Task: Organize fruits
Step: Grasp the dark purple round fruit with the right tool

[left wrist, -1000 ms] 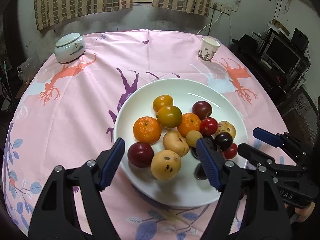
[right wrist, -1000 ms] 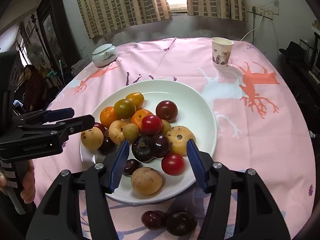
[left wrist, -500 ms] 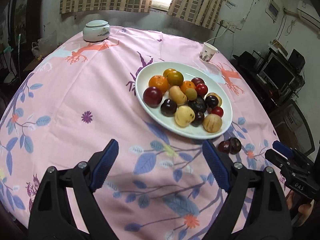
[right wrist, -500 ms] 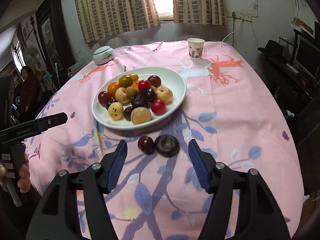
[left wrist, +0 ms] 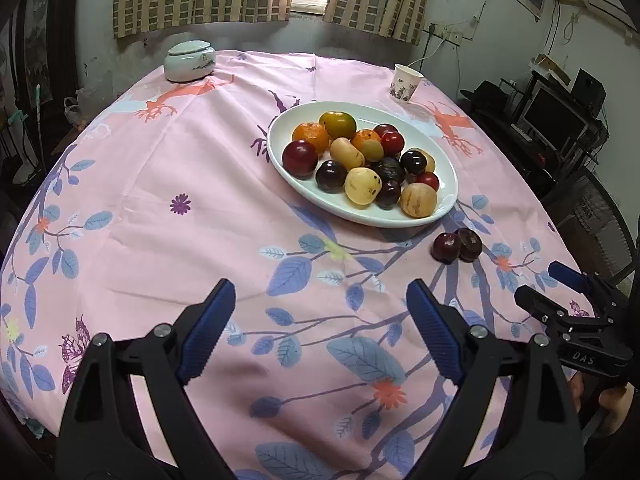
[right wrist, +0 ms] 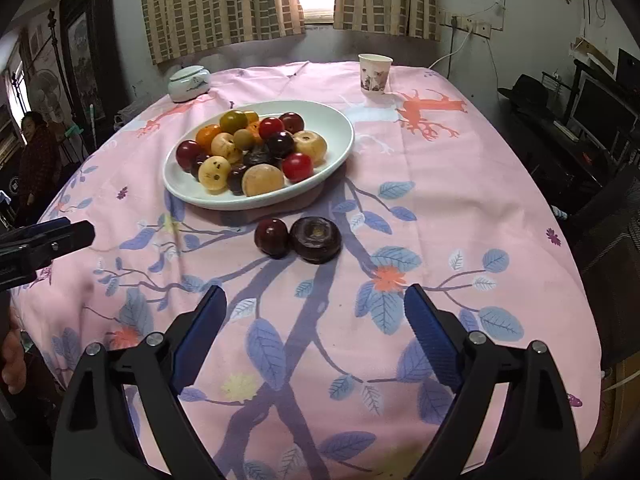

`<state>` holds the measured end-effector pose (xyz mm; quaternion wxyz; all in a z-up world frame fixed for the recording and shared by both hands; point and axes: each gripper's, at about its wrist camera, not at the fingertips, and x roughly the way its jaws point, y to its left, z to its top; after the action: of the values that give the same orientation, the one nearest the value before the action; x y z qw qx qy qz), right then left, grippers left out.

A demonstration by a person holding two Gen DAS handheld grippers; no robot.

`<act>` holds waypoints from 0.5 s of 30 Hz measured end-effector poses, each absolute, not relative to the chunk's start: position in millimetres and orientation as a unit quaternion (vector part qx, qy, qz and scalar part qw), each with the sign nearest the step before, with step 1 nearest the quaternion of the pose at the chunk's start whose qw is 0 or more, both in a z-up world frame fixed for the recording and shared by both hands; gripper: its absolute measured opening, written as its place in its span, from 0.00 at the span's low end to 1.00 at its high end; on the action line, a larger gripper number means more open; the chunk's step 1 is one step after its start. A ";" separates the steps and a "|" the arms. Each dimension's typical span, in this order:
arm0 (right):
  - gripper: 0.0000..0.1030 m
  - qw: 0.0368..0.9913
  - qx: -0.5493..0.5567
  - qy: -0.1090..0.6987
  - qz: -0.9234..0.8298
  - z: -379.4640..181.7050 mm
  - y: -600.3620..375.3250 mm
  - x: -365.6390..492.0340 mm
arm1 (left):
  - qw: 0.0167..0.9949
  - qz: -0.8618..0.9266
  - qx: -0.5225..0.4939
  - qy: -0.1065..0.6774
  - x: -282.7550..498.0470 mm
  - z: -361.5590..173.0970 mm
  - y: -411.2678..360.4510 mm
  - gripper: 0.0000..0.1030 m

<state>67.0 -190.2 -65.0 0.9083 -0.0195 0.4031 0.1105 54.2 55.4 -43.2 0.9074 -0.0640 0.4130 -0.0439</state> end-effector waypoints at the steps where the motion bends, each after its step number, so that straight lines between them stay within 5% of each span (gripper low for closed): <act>1: 0.88 0.907 -0.017 0.406 0.107 -67.0 -192.4 68.7 | 0.908 -0.043 -0.063 0.412 53.5 -42.9 55.8 0.87; 8: 0.89 0.903 -0.031 0.412 0.117 -85.9 -190.1 108.2 | 0.907 -0.046 -0.058 0.414 50.7 -45.1 56.0 0.88; 11: 0.68 0.889 -0.036 0.438 0.128 -100.2 -190.0 127.7 | 0.905 -0.045 -0.053 0.420 50.9 -48.6 54.7 0.88; 15: 0.62 0.883 -0.037 0.447 0.138 -108.7 -187.2 142.4 | 0.901 -0.049 -0.051 0.429 54.4 -54.7 52.8 0.88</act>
<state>142.4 -187.2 -108.7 0.8833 -0.0368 0.4466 0.1377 54.4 52.8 -54.7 0.9006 -0.0512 0.4288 -0.0489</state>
